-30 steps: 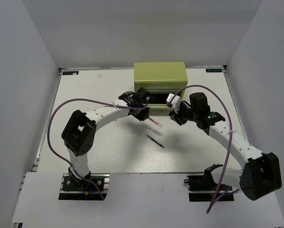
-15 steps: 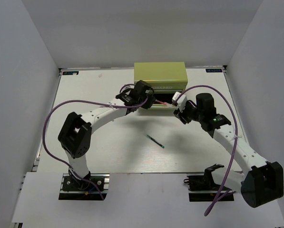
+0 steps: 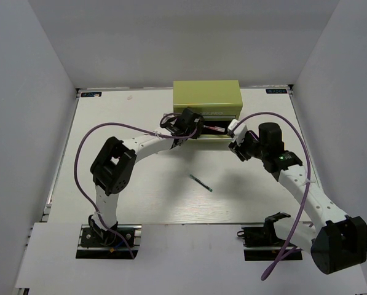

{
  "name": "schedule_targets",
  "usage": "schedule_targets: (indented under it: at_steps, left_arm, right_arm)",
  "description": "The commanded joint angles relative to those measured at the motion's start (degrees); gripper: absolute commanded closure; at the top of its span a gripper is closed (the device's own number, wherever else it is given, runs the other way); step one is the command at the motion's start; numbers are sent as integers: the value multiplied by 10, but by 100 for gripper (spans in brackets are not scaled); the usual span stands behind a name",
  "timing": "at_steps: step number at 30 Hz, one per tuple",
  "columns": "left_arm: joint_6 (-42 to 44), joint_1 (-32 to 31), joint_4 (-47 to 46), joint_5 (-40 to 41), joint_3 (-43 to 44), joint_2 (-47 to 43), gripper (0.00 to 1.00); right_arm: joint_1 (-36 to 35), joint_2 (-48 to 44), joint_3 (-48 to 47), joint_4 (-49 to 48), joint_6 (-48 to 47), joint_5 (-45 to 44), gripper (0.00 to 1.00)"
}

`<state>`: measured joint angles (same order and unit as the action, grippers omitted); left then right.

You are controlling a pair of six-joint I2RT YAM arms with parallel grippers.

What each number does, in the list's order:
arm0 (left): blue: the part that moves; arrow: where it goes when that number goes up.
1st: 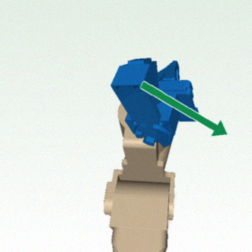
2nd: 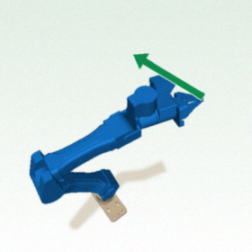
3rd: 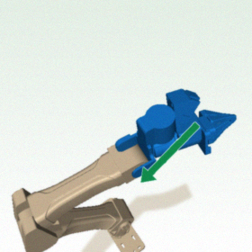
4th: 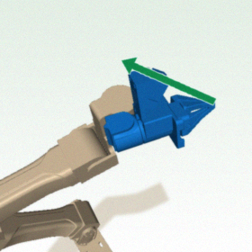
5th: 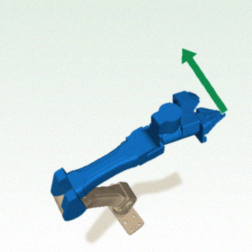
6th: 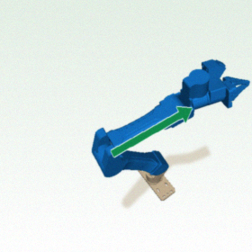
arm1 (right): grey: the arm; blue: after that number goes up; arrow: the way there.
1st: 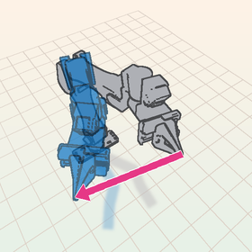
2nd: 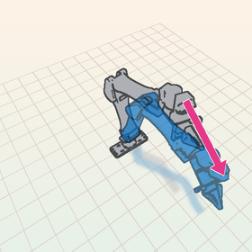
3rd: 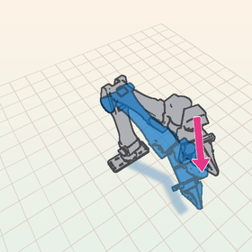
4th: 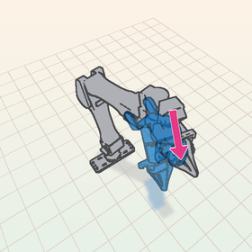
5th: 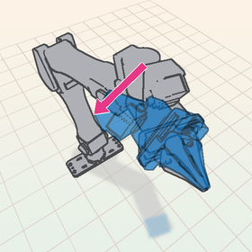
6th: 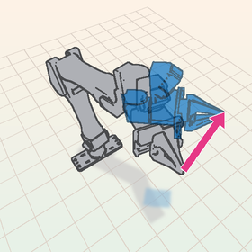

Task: Sort the stationery into containers
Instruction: Place the pen in the storage box, then pick up the pen from the center of the board.

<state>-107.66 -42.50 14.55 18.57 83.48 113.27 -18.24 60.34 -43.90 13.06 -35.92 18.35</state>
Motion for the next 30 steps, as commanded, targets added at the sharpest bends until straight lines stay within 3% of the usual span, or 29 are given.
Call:
schedule_targets:
  at_steps: [1,2,3,4,6,13,16,20,25,27,30]
  left_arm:
    - [-13,-1,-27,12,35,-9,86]
    - [-13,4,-34,7,26,-9,67]
    - [-8,4,-39,7,20,-9,59]
    - [-8,4,-44,7,7,-17,45]
    - [-3,4,-44,7,0,-24,35]
    - [3,-1,-51,-7,-51,-67,33]
    - [60,-7,-58,-45,-69,-104,33]
    - [154,-7,28,-56,-99,-169,33]
    - [260,-7,42,-40,-262,-313,26]
    - [281,-7,52,-25,-306,-393,21]
    - [306,0,81,7,-386,-497,14]
  right_arm:
    - [5,-14,9,-17,7,8,51]
    - [7,-13,10,-18,6,9,50]
    - [7,-12,8,-16,5,13,50]
    - [8,-12,9,-15,5,15,50]
    - [8,-10,10,-12,2,21,48]
    - [6,-3,2,40,-31,101,46]
    - [2,11,-17,111,-77,164,46]
    - [-2,77,-37,192,-109,272,46]
    - [-41,101,-14,178,-107,265,43]
    - [-75,118,-6,139,-71,222,42]
    - [-121,161,-11,115,-25,167,32]
